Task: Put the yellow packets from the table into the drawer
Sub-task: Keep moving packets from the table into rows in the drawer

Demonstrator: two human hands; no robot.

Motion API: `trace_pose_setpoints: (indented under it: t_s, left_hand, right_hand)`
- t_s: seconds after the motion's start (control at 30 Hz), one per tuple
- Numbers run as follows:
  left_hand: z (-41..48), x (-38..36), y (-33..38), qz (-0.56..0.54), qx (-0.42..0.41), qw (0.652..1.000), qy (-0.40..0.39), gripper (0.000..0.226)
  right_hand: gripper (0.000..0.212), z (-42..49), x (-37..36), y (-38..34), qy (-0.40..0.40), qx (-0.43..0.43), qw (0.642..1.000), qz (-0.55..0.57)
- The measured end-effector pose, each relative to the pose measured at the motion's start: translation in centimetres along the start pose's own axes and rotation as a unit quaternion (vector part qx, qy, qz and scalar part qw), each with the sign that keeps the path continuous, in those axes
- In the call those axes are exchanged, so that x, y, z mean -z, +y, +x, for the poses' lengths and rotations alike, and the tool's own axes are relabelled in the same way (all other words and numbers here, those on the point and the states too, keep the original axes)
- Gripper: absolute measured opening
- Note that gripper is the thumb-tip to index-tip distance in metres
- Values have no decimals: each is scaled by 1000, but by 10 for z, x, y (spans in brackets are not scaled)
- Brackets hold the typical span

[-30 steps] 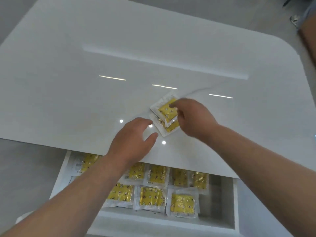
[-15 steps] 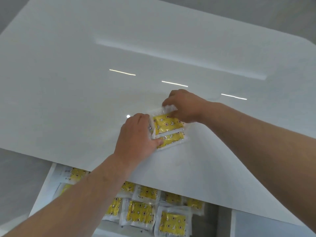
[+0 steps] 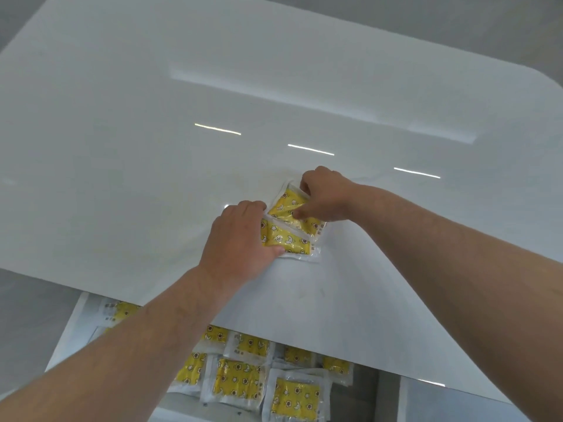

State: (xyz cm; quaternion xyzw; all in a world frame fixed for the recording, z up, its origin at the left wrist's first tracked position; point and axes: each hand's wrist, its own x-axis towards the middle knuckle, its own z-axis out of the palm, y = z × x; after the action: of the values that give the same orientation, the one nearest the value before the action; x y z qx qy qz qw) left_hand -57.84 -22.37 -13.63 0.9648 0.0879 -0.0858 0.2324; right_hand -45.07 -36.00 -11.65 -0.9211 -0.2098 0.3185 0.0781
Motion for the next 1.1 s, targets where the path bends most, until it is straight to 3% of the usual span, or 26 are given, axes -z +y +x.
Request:
trace_pose_setpoints:
  t_s: [0.13,0.23,0.3,0.4,0.47,0.53,0.7,0.8,0.93,1.1]
  left_hand:
    - [9,2,4,43,-5,998,-36,75]
    - [17,5,8,113,-58,989,-74,68]
    - [23,8,10,148,-82,980,-102,62]
    - [28,14,19,170,-94,973,-128,40]
    - [29,17,21,136,-65,977,-148,27]
    - [27,17,18,60,-24,981,-182,26]
    - [10,15,5,-121,76,967,-211,14]
    - [-9,14,1,-221,124,940,-227,22]
    - [-41,14,-1,-300,149,911,-241,24]
    - [-94,9,-8,-361,163,880,-263,20]
  right_hand:
    - [36,0,6,4,36,-33,996,80]
    - [38,-5,6,13,79,-89,969,216]
    - [37,-12,3,20,103,-124,930,331]
    - [25,-26,-1,32,107,-155,840,509]
    - [16,-37,-6,39,104,-177,784,585]
    - [12,-45,-13,44,103,-205,755,615]
    - [15,-71,-30,56,105,-231,746,615]
    - [17,-92,-43,60,105,-232,749,612]
    - [24,-126,-67,59,89,-232,752,610]
    - [27,-177,-102,48,64,-215,728,648]
